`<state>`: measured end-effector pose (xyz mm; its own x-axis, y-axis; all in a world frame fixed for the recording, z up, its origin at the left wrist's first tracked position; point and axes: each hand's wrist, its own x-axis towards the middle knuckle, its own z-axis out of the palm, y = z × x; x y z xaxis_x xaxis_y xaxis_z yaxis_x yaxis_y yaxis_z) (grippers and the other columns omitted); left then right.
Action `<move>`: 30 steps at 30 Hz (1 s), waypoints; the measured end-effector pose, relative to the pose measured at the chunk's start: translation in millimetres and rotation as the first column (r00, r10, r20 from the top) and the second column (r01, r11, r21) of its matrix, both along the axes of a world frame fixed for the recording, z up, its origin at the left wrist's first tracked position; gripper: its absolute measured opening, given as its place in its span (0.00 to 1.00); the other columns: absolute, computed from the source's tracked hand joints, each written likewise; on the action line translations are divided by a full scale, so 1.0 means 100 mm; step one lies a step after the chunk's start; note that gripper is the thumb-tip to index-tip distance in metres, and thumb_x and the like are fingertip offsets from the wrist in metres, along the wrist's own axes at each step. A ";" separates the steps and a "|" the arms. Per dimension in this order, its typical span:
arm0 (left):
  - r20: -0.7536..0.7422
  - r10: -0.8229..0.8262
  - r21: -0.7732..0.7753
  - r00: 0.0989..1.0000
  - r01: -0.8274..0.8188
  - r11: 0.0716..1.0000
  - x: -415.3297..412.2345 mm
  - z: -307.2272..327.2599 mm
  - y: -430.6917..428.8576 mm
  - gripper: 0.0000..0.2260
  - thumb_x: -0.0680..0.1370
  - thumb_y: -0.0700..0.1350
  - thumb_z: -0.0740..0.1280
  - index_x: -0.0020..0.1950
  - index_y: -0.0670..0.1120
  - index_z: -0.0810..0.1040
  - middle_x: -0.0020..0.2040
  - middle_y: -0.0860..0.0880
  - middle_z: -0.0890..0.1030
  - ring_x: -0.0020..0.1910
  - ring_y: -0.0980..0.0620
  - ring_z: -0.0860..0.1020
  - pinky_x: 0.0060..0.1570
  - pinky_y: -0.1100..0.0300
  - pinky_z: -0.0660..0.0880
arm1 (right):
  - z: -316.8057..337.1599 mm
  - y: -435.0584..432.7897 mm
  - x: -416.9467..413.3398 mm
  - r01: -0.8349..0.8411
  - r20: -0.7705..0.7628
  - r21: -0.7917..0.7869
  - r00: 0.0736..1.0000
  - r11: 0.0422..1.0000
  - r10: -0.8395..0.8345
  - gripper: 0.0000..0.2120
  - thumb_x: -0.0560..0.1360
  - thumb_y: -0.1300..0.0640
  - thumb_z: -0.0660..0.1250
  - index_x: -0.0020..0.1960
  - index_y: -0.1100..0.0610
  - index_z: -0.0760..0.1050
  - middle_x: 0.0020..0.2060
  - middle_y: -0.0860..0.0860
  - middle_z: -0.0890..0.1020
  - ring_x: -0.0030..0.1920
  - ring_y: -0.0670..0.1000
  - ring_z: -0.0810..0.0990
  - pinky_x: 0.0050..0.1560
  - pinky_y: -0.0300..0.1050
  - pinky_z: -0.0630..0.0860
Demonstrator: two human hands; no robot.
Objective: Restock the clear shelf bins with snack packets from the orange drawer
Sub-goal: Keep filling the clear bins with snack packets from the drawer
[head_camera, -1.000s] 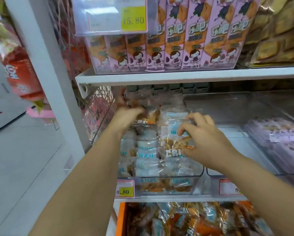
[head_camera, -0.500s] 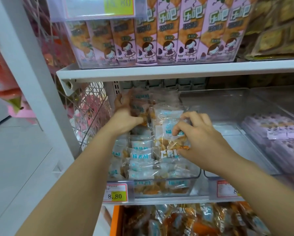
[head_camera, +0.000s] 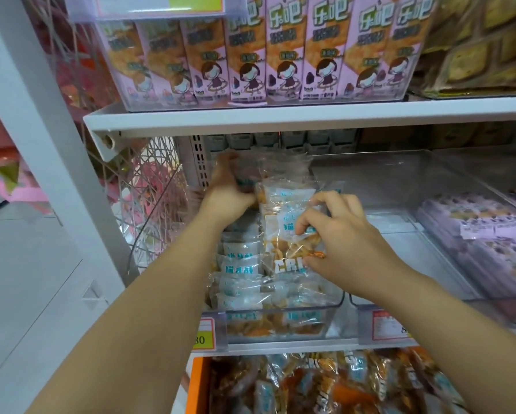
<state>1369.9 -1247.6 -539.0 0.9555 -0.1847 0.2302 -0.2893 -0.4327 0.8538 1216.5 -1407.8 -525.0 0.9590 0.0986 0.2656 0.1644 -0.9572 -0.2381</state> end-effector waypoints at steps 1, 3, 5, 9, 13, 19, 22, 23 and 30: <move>-0.022 -0.028 0.014 0.999 0.029 0.999 0.01 0.02 0.01 0.38 0.68 0.36 0.75 0.69 0.51 0.56 0.56 0.48 0.74 0.52 0.46 0.78 0.49 0.54 0.79 | 0.00 0.00 0.00 0.001 -0.002 0.000 1.000 1.000 -0.001 0.15 0.71 0.53 0.70 0.55 0.45 0.70 0.63 0.43 0.59 0.64 0.46 0.52 0.50 0.40 0.70; -0.074 -0.051 0.036 0.996 0.053 0.998 0.03 0.09 0.06 0.44 0.70 0.36 0.73 0.75 0.50 0.46 0.60 0.47 0.73 0.52 0.48 0.78 0.48 0.59 0.79 | -0.01 0.00 0.01 0.000 0.000 0.002 1.000 1.000 0.000 0.15 0.71 0.53 0.71 0.55 0.45 0.70 0.64 0.43 0.60 0.64 0.46 0.52 0.49 0.41 0.70; -0.114 -0.010 0.033 0.993 0.014 0.999 0.05 0.14 0.12 0.49 0.72 0.35 0.71 0.76 0.54 0.36 0.65 0.43 0.72 0.45 0.49 0.79 0.46 0.55 0.80 | -0.01 0.00 0.01 -0.005 0.001 0.008 1.000 1.000 0.005 0.15 0.71 0.53 0.70 0.55 0.45 0.70 0.64 0.43 0.60 0.64 0.46 0.52 0.49 0.40 0.70; -0.117 0.017 0.015 0.993 -0.015 1.000 0.00 0.10 0.13 0.39 0.77 0.35 0.66 0.75 0.55 0.43 0.63 0.47 0.71 0.39 0.54 0.78 0.37 0.62 0.78 | -0.01 -0.01 0.00 -0.009 0.007 0.008 1.000 1.000 0.009 0.15 0.71 0.53 0.70 0.55 0.46 0.70 0.64 0.43 0.60 0.64 0.45 0.51 0.49 0.41 0.71; -0.165 0.059 -0.057 0.985 -0.069 0.996 0.07 0.03 0.06 0.35 0.77 0.31 0.63 0.76 0.53 0.50 0.54 0.51 0.73 0.42 0.50 0.78 0.46 0.50 0.81 | -0.01 0.00 0.01 -0.011 0.008 0.012 1.000 1.000 0.011 0.15 0.71 0.54 0.70 0.55 0.46 0.70 0.64 0.44 0.60 0.64 0.45 0.51 0.49 0.41 0.71; -0.188 0.135 -0.110 0.973 -0.157 0.981 0.14 -0.05 -0.07 0.30 0.79 0.29 0.54 0.74 0.55 0.52 0.53 0.46 0.71 0.46 0.50 0.75 0.48 0.56 0.80 | -0.01 0.02 0.00 -0.019 0.017 0.018 1.000 1.000 0.018 0.14 0.71 0.54 0.70 0.55 0.45 0.70 0.65 0.43 0.60 0.65 0.46 0.52 0.49 0.39 0.66; -0.106 0.162 0.034 0.981 -0.159 0.987 0.15 -0.07 0.01 0.37 0.76 0.37 0.66 0.77 0.52 0.48 0.59 0.39 0.75 0.52 0.44 0.78 0.54 0.49 0.78 | -0.01 0.04 -0.01 -0.003 0.021 -0.012 1.000 1.000 0.003 0.15 0.72 0.54 0.68 0.56 0.45 0.70 0.67 0.45 0.60 0.67 0.48 0.53 0.56 0.42 0.63; -0.090 0.166 0.081 0.982 -0.159 0.984 0.17 -0.09 0.06 0.36 0.75 0.40 0.68 0.77 0.48 0.52 0.60 0.39 0.76 0.50 0.46 0.79 0.48 0.57 0.80 | 0.00 0.04 -0.02 0.005 0.012 -0.022 1.000 1.000 -0.004 0.15 0.72 0.53 0.68 0.57 0.45 0.70 0.68 0.46 0.59 0.68 0.49 0.54 0.61 0.44 0.62; 0.052 0.102 0.142 0.993 -0.108 0.984 -0.77 0.29 0.28 0.29 0.78 0.41 0.67 0.75 0.46 0.56 0.65 0.46 0.72 0.59 0.53 0.72 0.54 0.62 0.67 | 0.08 0.02 -0.22 0.011 0.087 0.054 0.996 0.998 -0.015 0.14 0.72 0.47 0.70 0.55 0.49 0.75 0.74 0.50 0.57 0.72 0.53 0.54 0.70 0.51 0.55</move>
